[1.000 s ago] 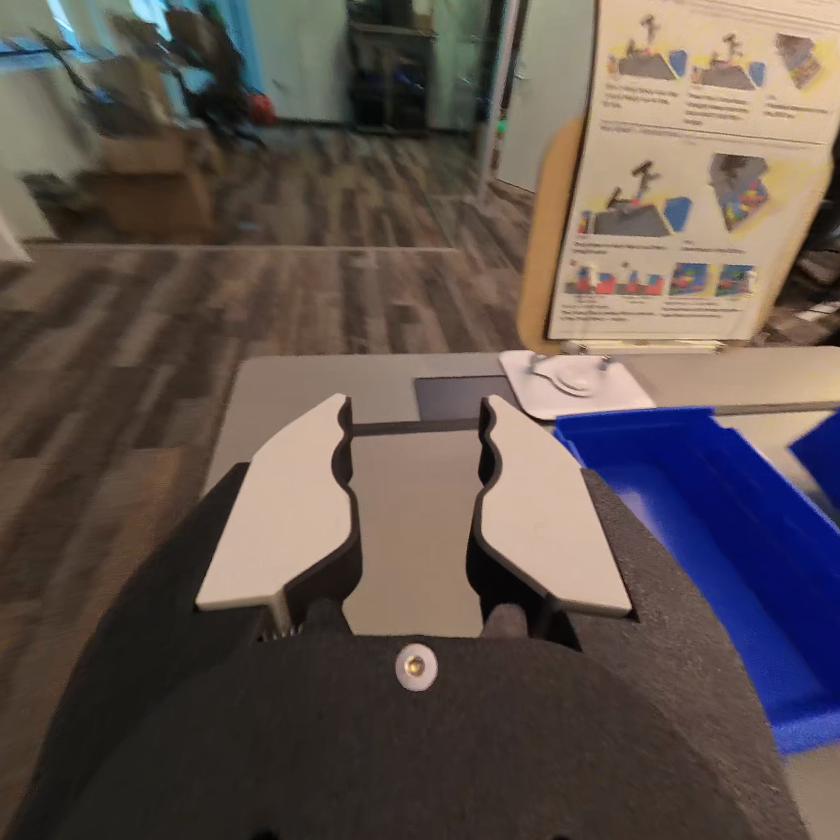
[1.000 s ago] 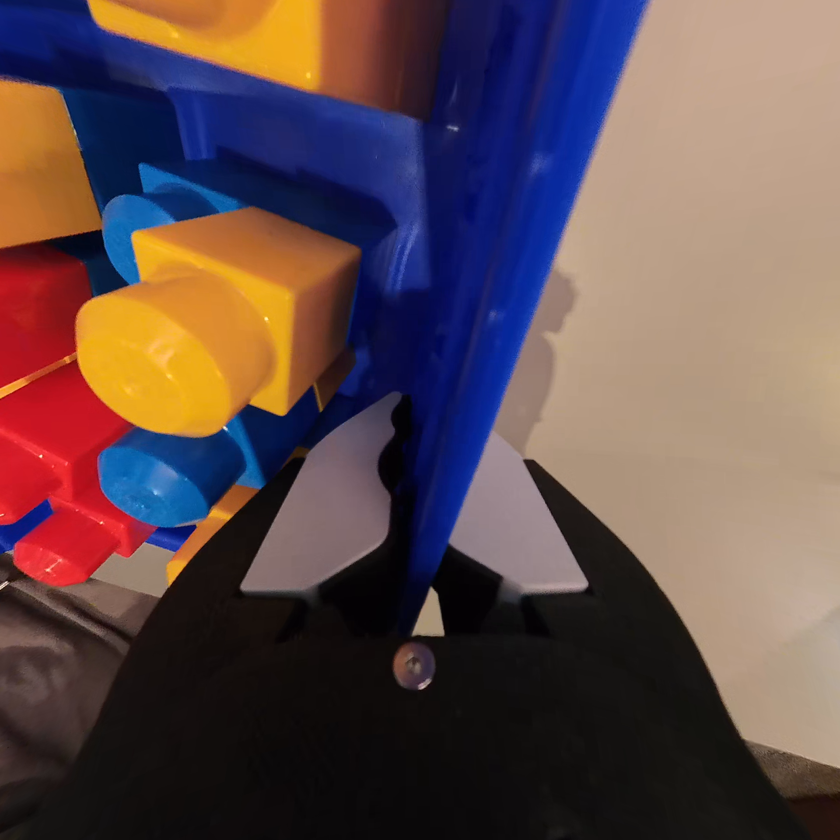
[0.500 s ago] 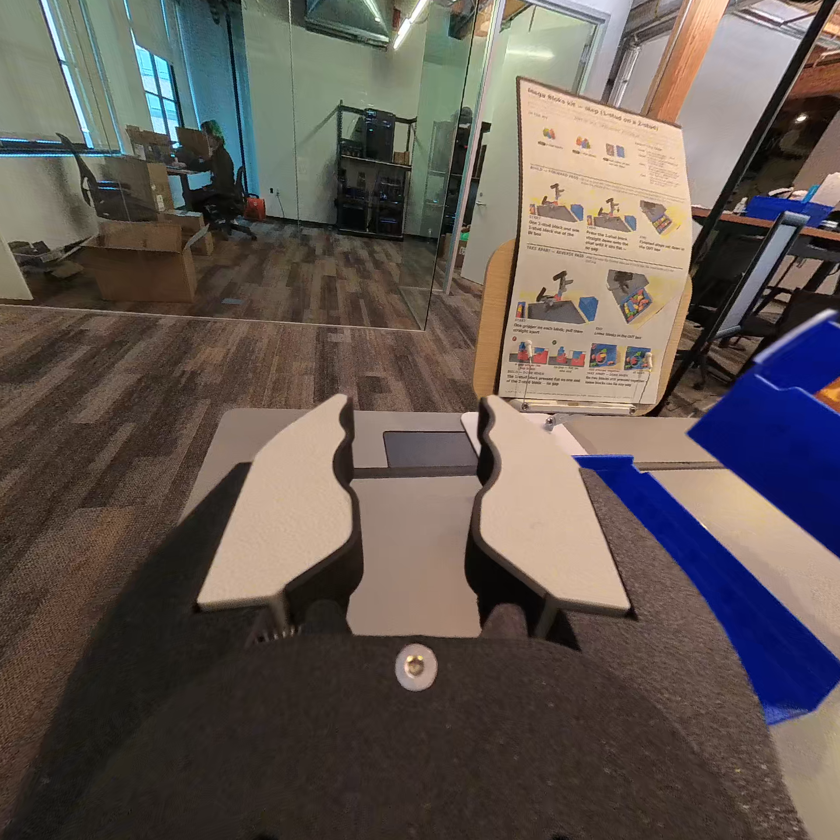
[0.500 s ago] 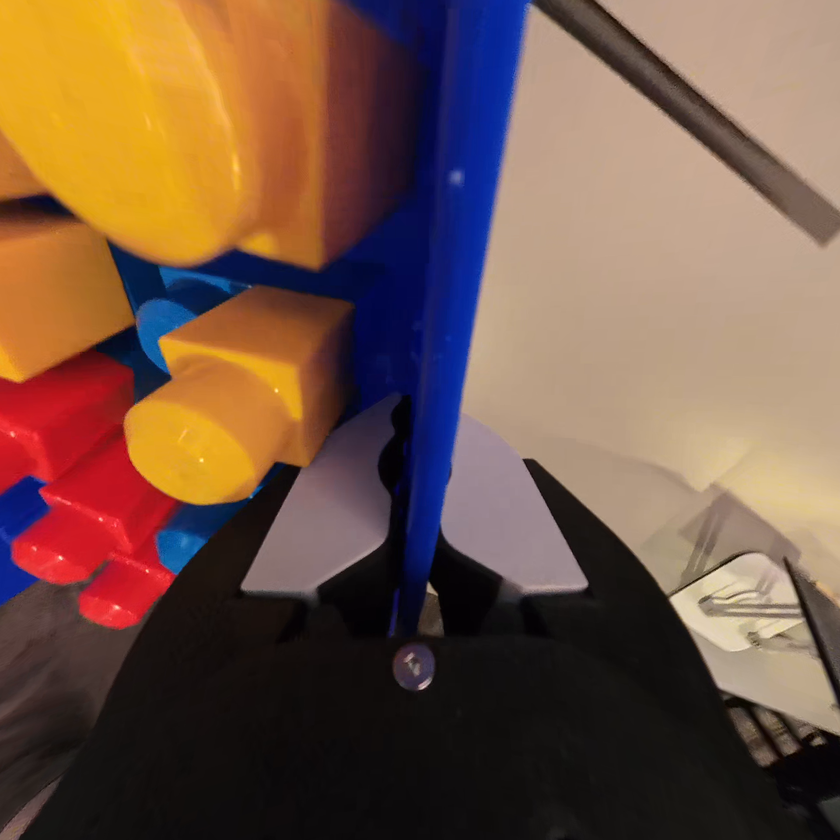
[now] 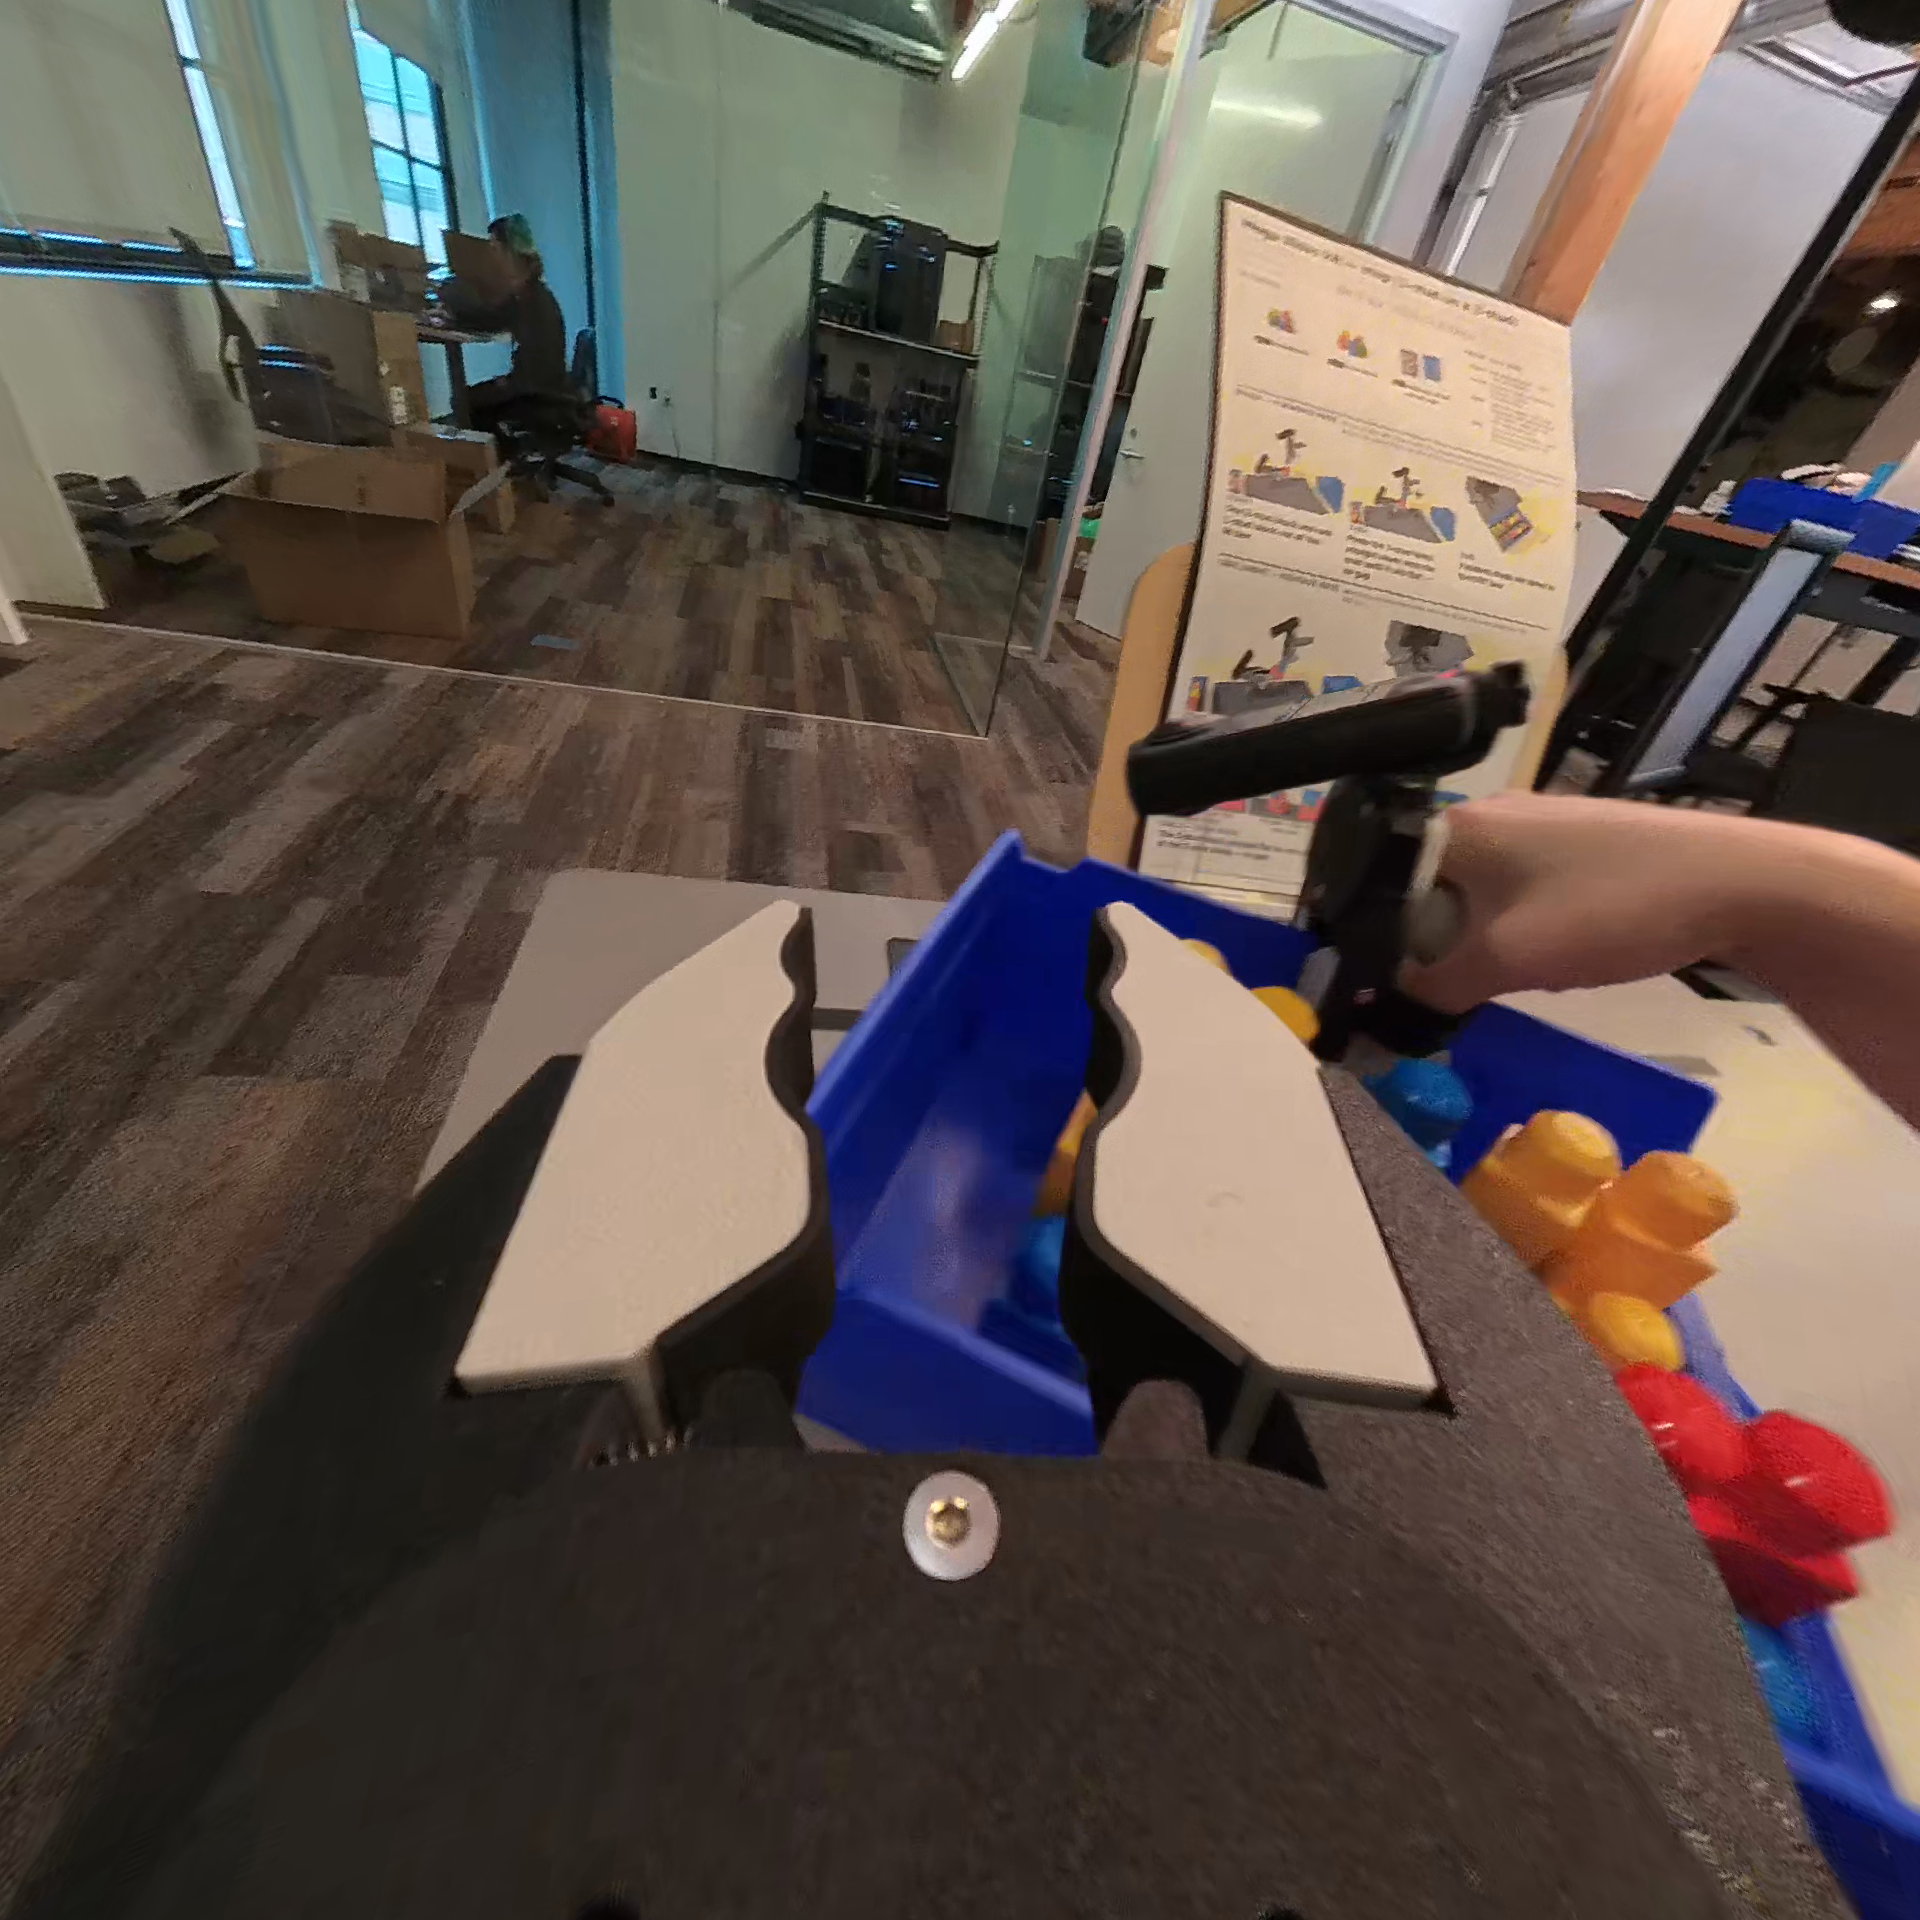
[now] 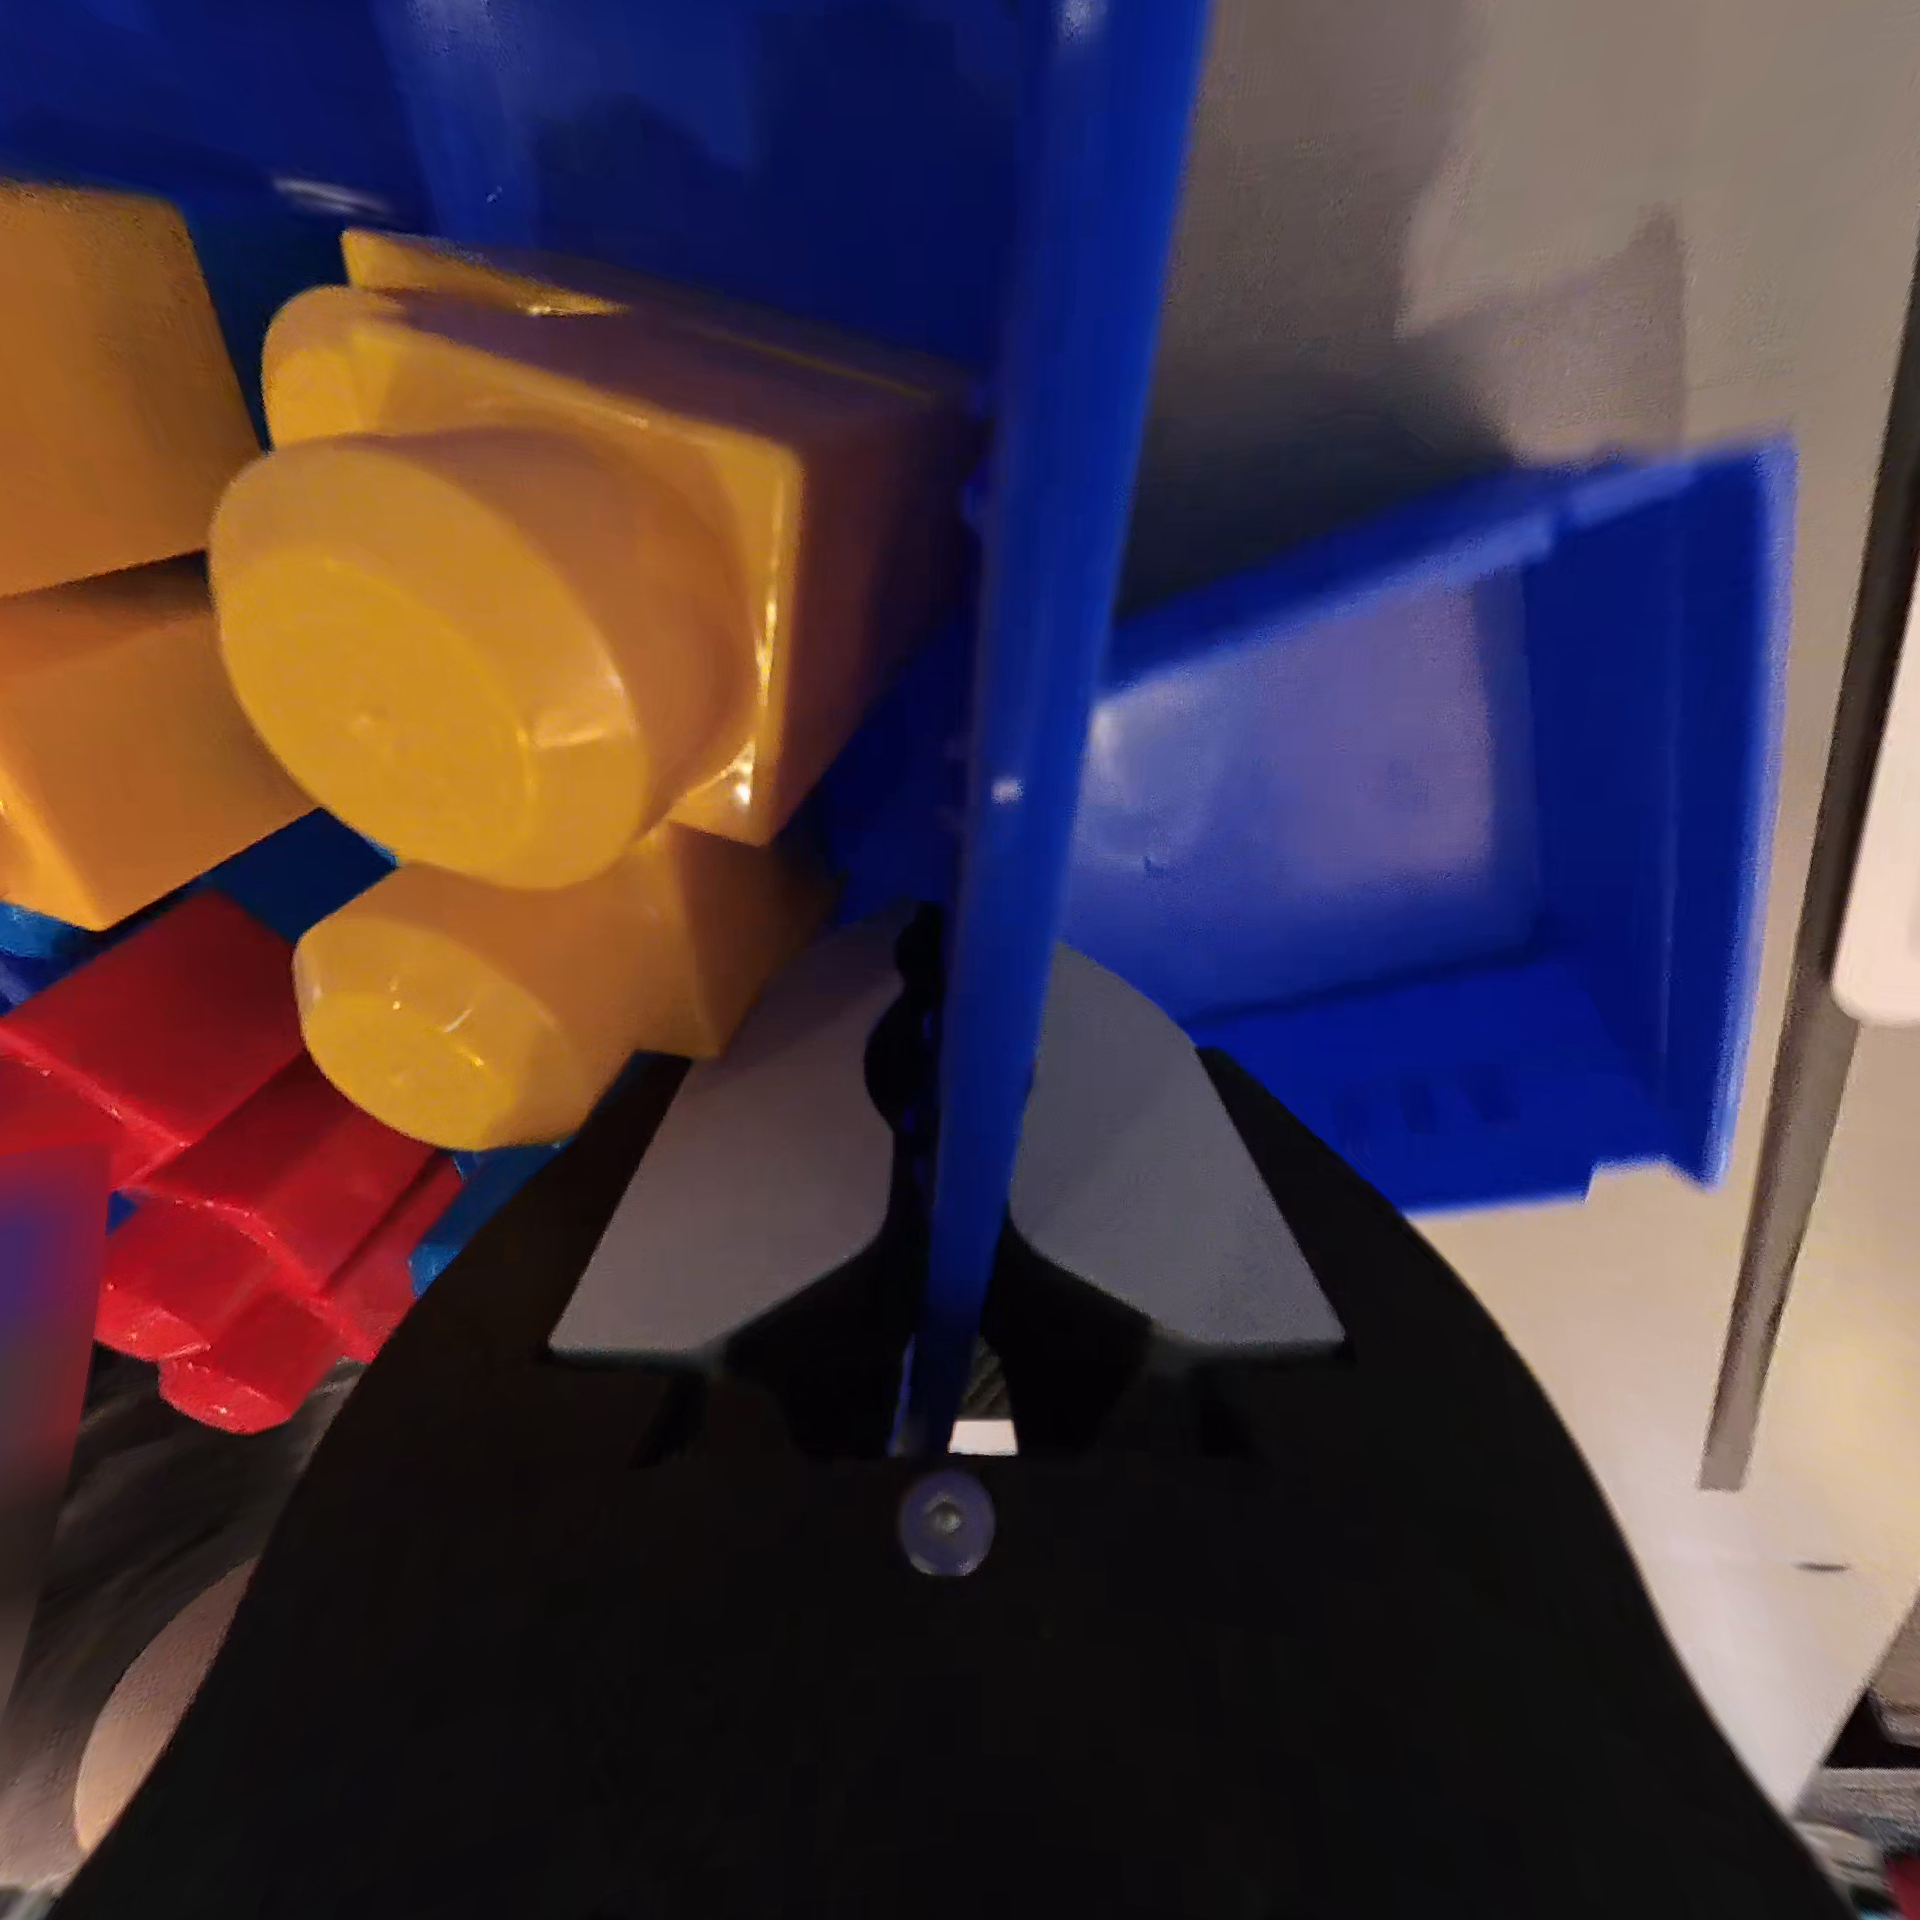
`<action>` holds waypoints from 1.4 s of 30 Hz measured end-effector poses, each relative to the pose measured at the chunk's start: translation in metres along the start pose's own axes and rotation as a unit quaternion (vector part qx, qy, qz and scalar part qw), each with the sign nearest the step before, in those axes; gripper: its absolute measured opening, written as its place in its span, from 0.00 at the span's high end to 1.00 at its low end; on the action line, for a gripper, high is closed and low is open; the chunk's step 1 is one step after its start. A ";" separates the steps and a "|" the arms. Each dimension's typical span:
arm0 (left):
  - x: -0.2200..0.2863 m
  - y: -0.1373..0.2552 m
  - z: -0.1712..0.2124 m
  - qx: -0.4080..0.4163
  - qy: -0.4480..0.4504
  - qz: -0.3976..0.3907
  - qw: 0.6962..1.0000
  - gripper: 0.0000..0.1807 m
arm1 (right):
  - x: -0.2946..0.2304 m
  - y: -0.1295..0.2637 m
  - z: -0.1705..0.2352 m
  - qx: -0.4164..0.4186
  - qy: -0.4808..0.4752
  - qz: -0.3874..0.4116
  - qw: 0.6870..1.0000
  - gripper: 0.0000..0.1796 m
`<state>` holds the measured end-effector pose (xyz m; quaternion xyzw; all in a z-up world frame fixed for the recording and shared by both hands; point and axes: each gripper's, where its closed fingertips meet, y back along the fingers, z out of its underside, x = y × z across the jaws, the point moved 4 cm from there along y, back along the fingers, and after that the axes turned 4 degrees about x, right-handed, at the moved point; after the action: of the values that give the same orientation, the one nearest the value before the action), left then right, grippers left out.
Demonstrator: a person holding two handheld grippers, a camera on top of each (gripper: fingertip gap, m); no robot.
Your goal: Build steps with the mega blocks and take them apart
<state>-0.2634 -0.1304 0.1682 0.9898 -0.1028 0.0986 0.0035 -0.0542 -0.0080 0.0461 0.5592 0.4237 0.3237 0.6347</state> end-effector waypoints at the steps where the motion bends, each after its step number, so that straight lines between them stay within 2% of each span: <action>1: -0.004 0.005 -0.001 0.001 0.001 -0.010 1.000 0.72 | -0.006 -0.008 -0.017 -0.006 0.011 -0.001 1.000 0.96; 7: -0.012 0.023 -0.004 0.012 0.008 -0.007 1.000 0.72 | -0.026 -0.053 -0.100 -0.001 0.011 -0.021 1.000 0.96; 12: -0.016 0.020 0.000 0.005 0.016 0.012 1.000 0.72 | -0.013 -0.096 -0.135 0.042 -0.043 -0.024 0.998 0.96; 21: -0.043 -0.006 0.035 -0.098 0.040 0.004 0.994 0.72 | 0.019 -0.146 -0.110 0.054 -0.166 -0.016 0.984 0.96; 25: -0.070 -0.019 0.069 -0.188 0.066 -0.029 0.979 0.69 | 0.022 -0.132 -0.106 0.103 -0.155 0.006 0.982 0.93; 28: -0.089 -0.027 0.097 -0.262 0.084 -0.042 0.961 0.71 | 0.030 -0.091 -0.101 0.198 -0.143 0.053 0.968 0.84; 31: -0.113 -0.042 0.123 -0.302 0.106 -0.056 0.946 0.70 | 0.036 -0.038 -0.069 0.303 -0.101 0.124 0.939 0.79; 34: -0.133 -0.054 0.149 -0.336 0.157 -0.062 0.927 0.71 | 0.046 -0.013 -0.002 0.346 -0.115 0.156 0.918 0.72; 36: -0.138 -0.059 0.164 -0.361 0.180 -0.057 0.913 0.72 | 0.061 -0.010 0.055 0.342 -0.160 0.173 0.910 0.69; 39: -0.133 -0.065 0.184 -0.416 0.170 -0.043 0.892 0.76 | 0.090 -0.021 0.143 0.293 -0.244 0.228 0.896 0.64; 42: -0.126 -0.067 0.202 -0.485 0.127 -0.057 0.863 0.79 | 0.093 -0.050 0.195 0.268 -0.299 0.178 0.899 0.61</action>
<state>-0.3315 -0.0451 -0.0534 0.8460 -0.0793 0.1611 0.5021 0.1582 -0.0185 -0.0162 0.8445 0.1783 0.1229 0.4899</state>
